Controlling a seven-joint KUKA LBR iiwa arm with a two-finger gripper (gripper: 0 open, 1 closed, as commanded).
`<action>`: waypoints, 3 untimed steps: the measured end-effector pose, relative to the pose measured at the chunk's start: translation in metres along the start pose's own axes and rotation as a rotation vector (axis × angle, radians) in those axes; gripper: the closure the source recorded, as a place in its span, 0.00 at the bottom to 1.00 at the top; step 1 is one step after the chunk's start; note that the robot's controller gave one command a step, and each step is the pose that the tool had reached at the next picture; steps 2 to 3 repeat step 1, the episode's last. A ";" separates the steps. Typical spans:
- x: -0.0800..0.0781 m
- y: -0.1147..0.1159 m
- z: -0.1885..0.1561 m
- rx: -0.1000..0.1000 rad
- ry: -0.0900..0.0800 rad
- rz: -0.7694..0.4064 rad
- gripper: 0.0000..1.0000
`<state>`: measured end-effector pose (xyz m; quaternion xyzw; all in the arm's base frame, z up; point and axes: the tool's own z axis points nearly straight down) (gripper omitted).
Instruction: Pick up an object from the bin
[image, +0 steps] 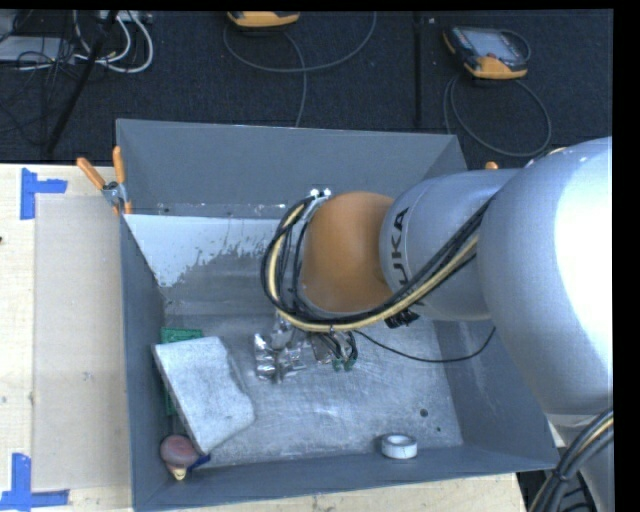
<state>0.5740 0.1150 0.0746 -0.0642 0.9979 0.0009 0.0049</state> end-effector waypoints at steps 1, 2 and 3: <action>-0.016 -0.017 -0.139 0.002 0.000 0.002 1.00; -0.016 -0.017 -0.139 0.002 0.000 0.002 1.00; -0.016 -0.017 -0.139 0.002 0.000 0.002 1.00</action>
Offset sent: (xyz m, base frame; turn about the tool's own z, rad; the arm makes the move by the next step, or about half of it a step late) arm 0.0145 -0.0157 0.1347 -0.0004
